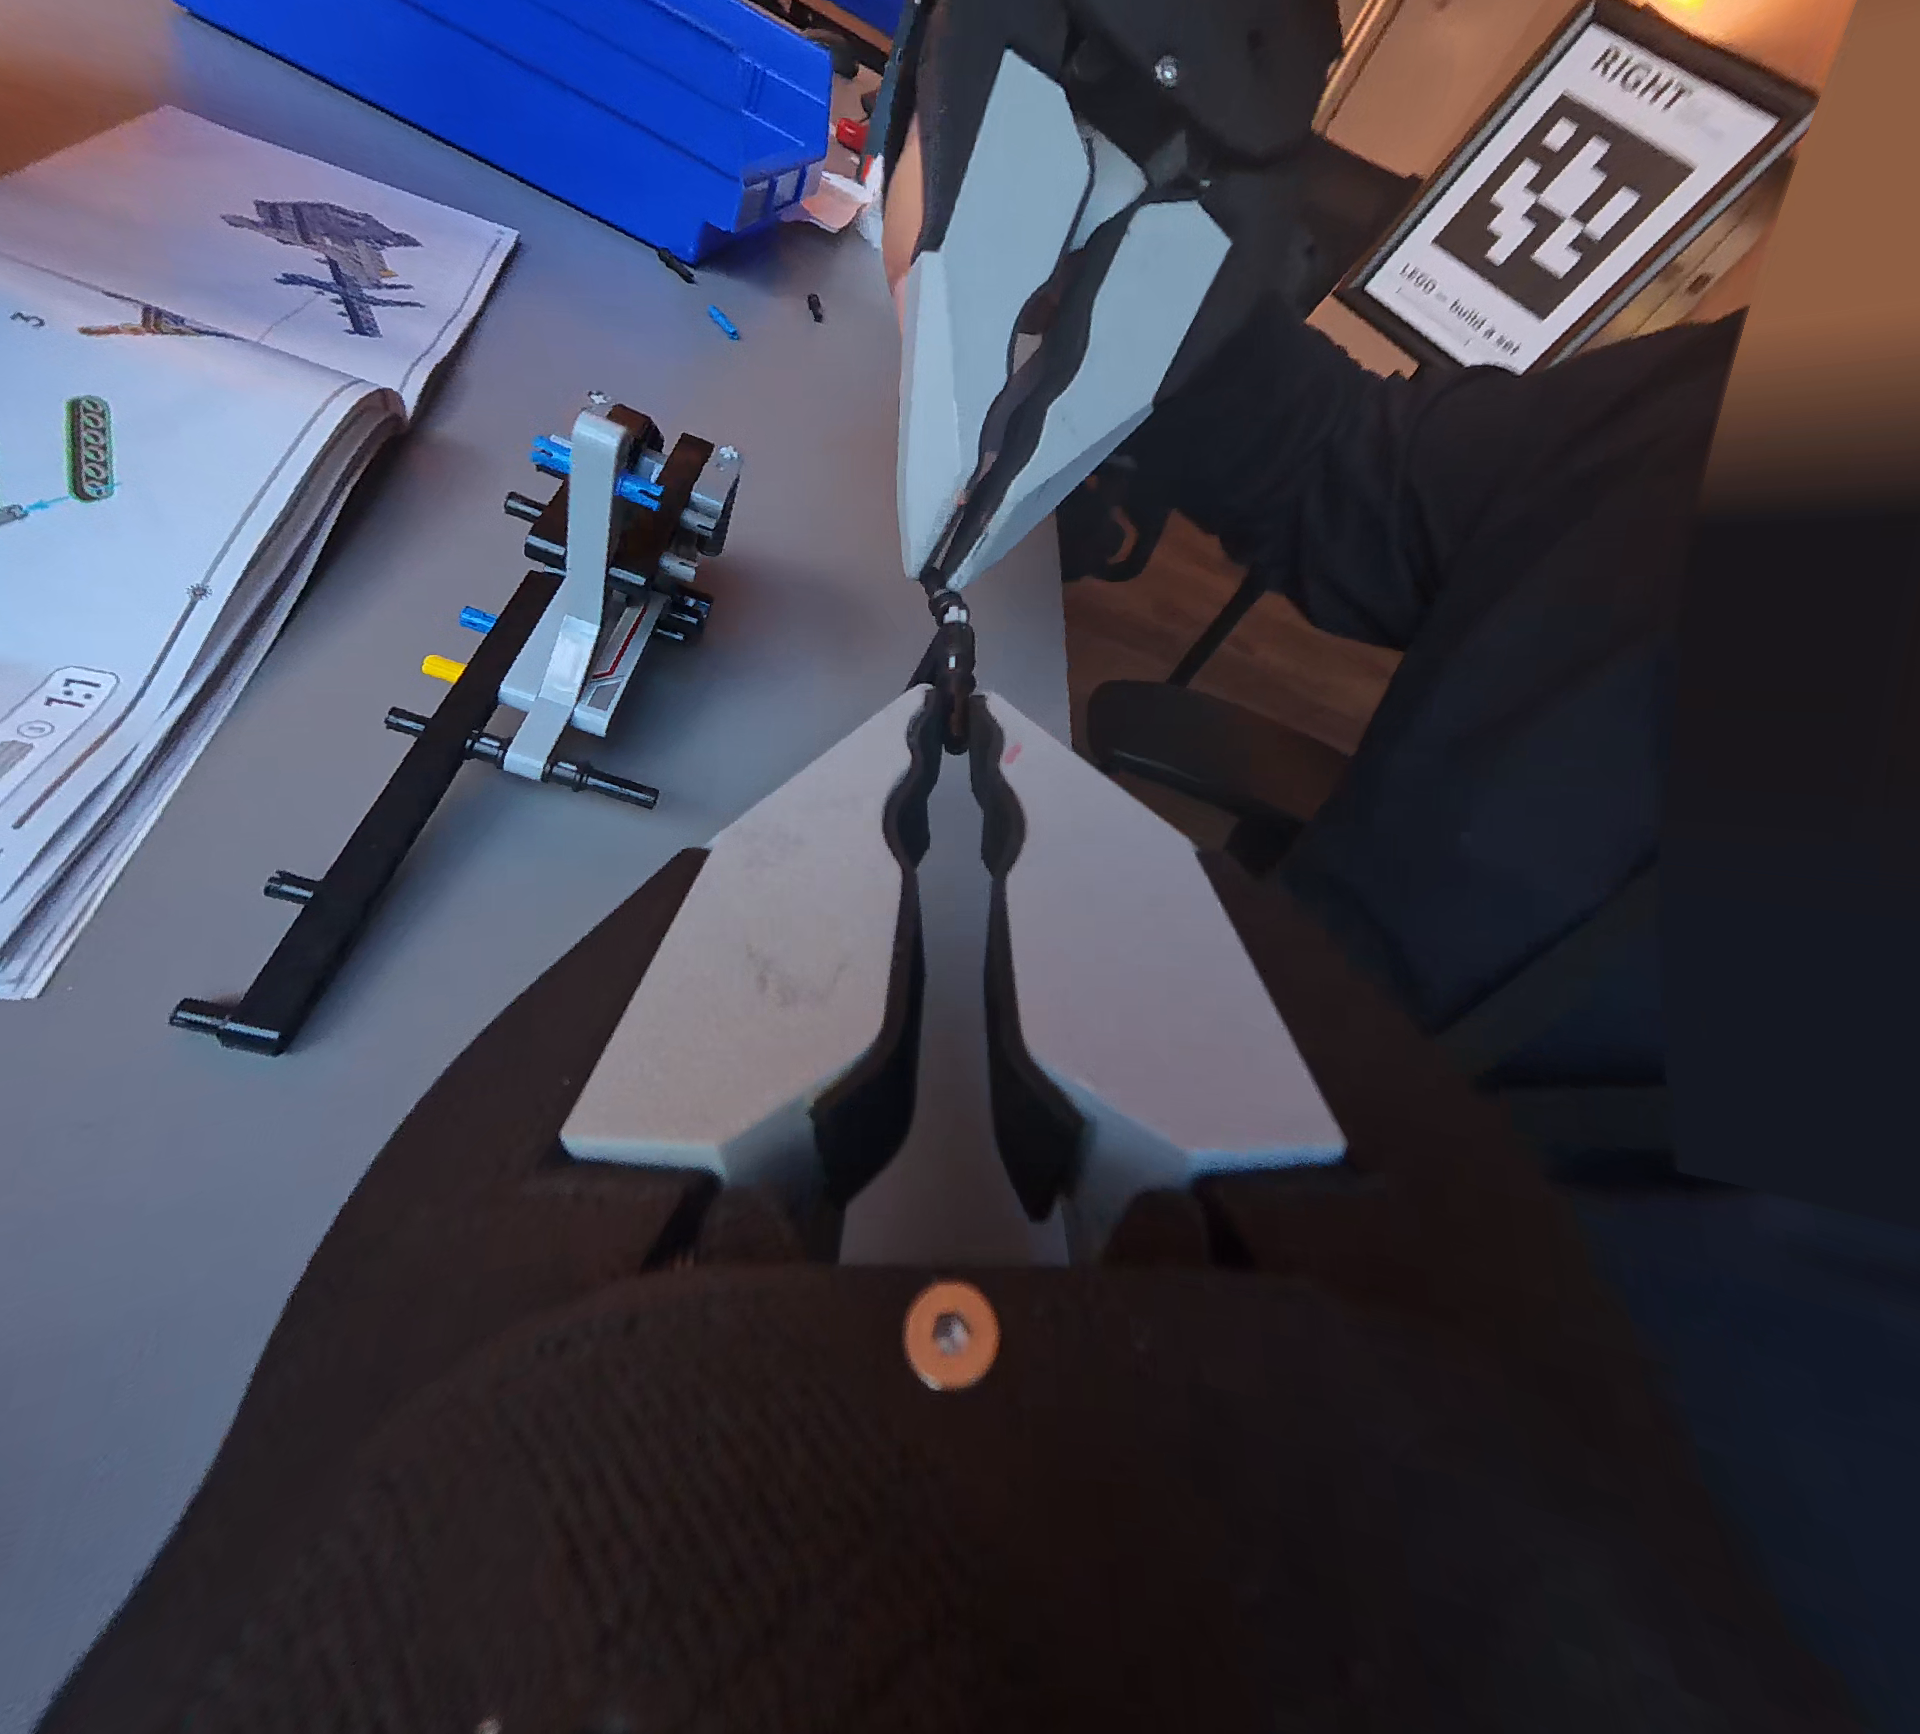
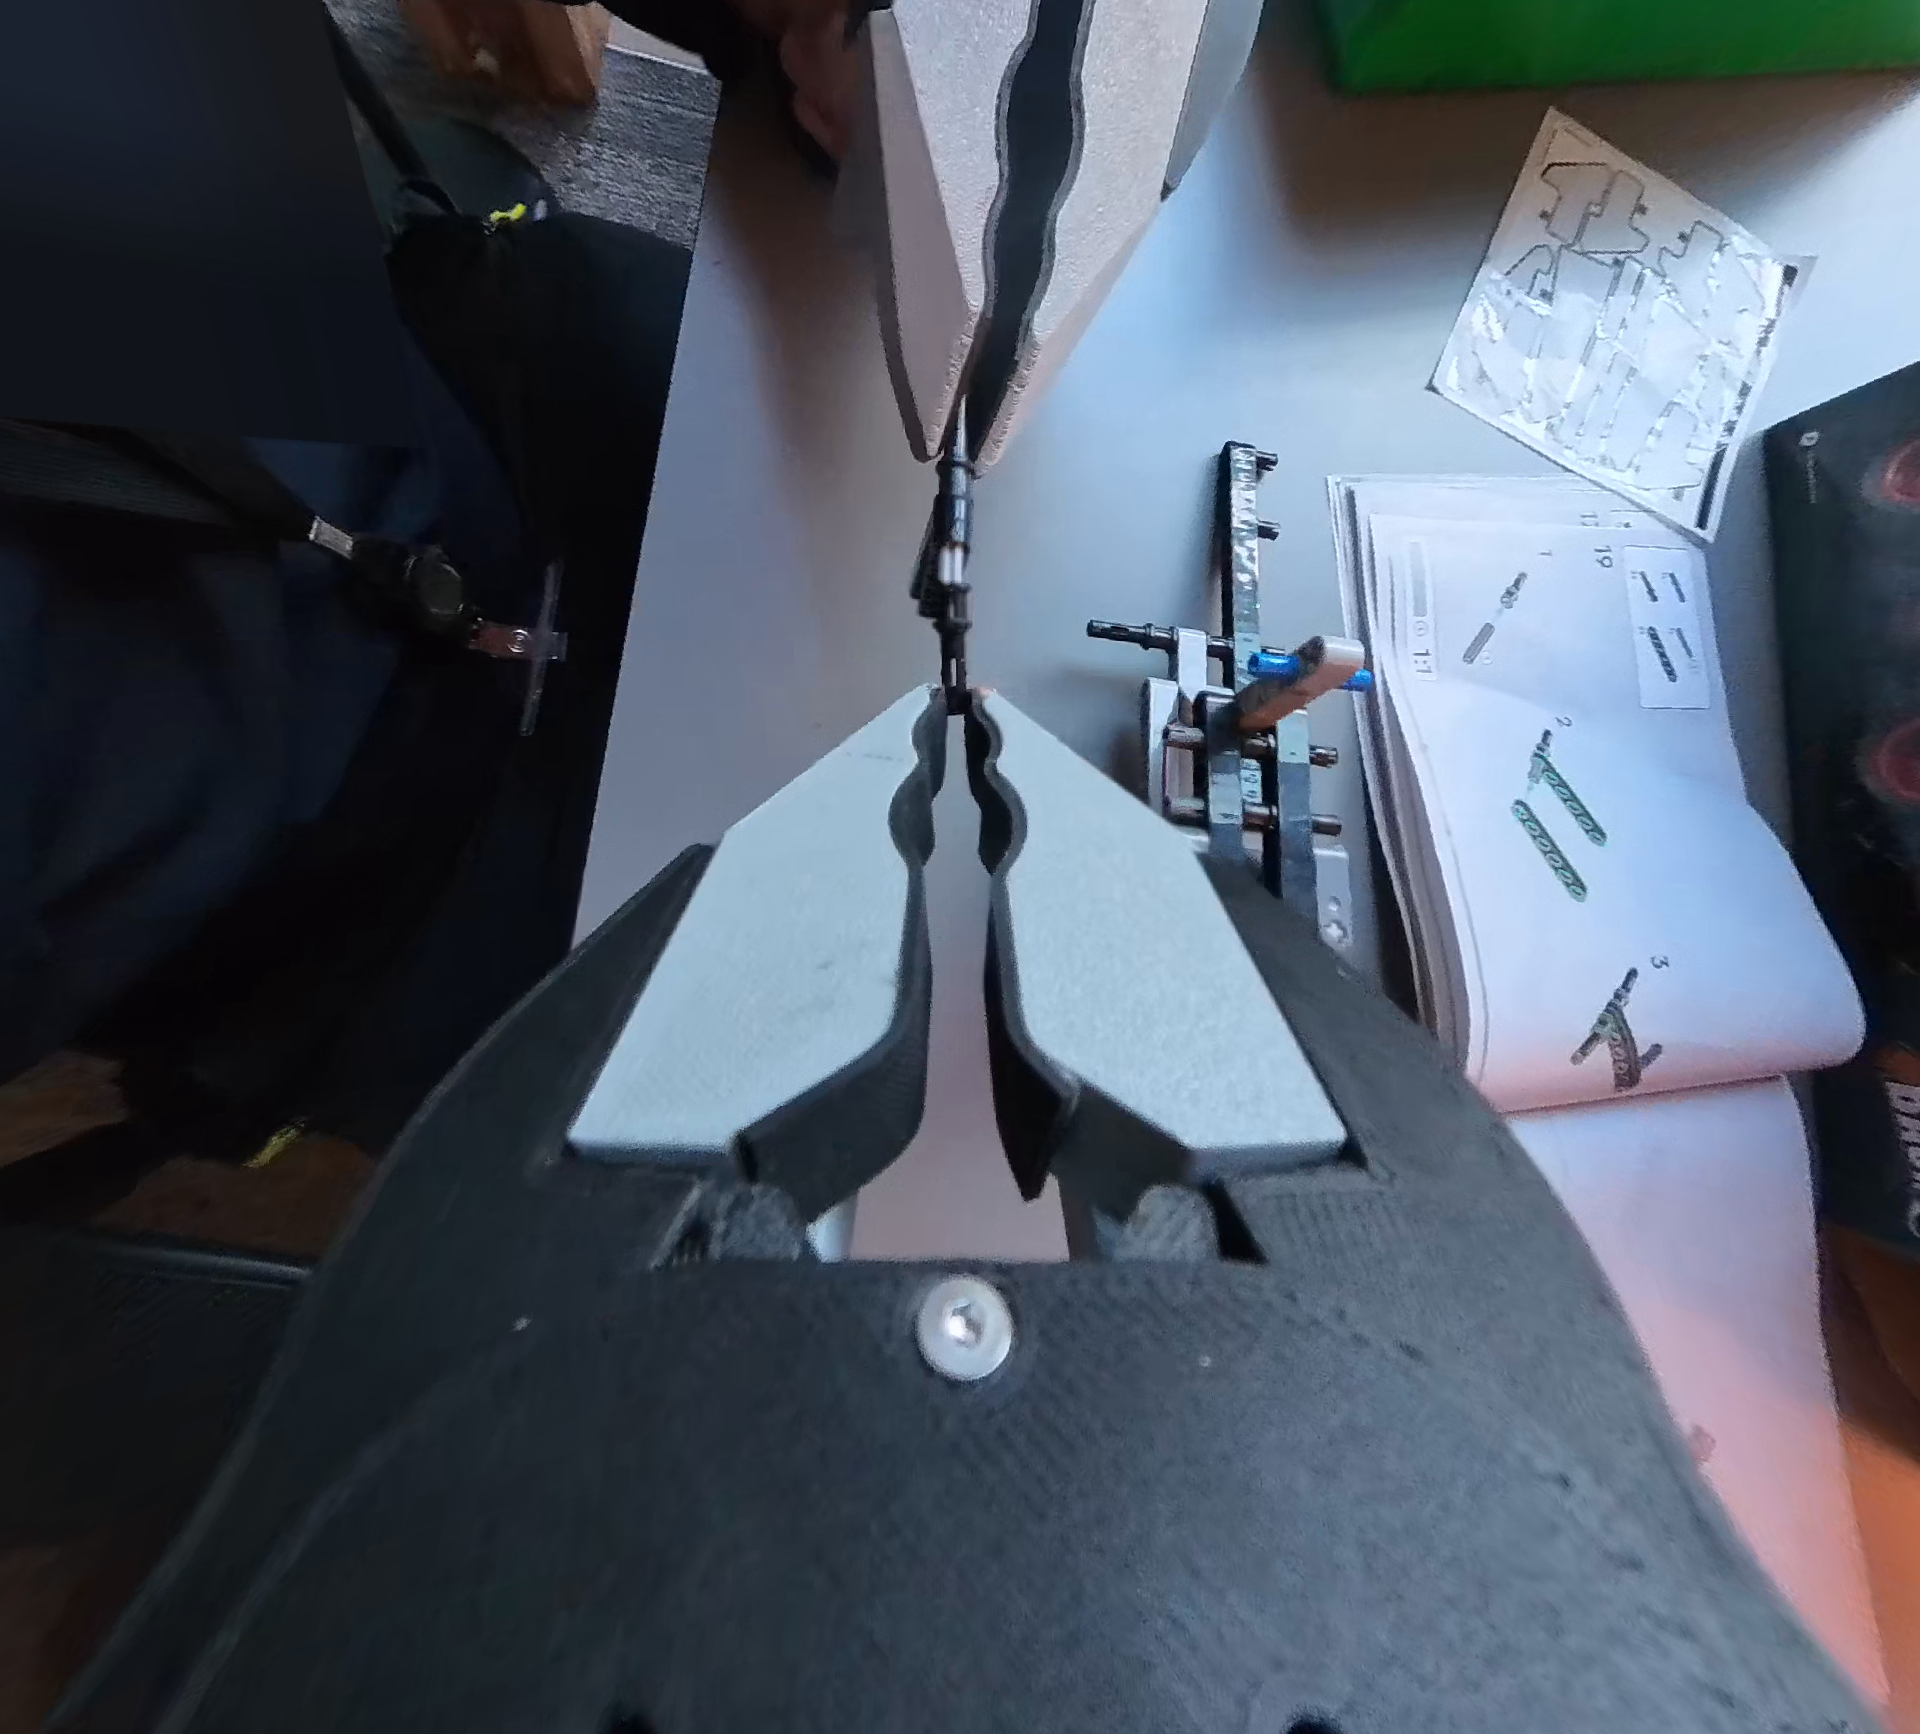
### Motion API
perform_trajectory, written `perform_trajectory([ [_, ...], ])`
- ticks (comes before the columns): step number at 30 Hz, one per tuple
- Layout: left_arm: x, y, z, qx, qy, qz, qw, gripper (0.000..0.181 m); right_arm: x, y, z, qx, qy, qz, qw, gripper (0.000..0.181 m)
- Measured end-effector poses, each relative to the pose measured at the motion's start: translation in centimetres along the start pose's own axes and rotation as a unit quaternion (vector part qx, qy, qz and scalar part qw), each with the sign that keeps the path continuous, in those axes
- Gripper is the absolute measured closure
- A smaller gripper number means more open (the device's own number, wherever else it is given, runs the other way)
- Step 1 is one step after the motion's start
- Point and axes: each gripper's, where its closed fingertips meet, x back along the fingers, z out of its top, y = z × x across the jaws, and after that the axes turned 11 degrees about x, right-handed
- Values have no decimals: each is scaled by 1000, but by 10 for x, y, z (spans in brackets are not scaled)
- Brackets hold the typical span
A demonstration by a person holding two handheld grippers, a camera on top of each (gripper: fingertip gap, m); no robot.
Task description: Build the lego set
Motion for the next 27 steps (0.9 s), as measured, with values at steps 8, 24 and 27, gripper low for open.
perform_trajectory([
  [8,-2,0,-6,-42,-24,31,998,178,-4,-6,-3,-19,13,27,999,180],
  [24,-1,-7,-12,-76,-51,77,993,179,-11,-6,-10,-35,17,30,999,180],
  [27,-2,-8,-12,-77,-48,77,993,178,-12,-6,-11,-36,18,28,999,180],
])
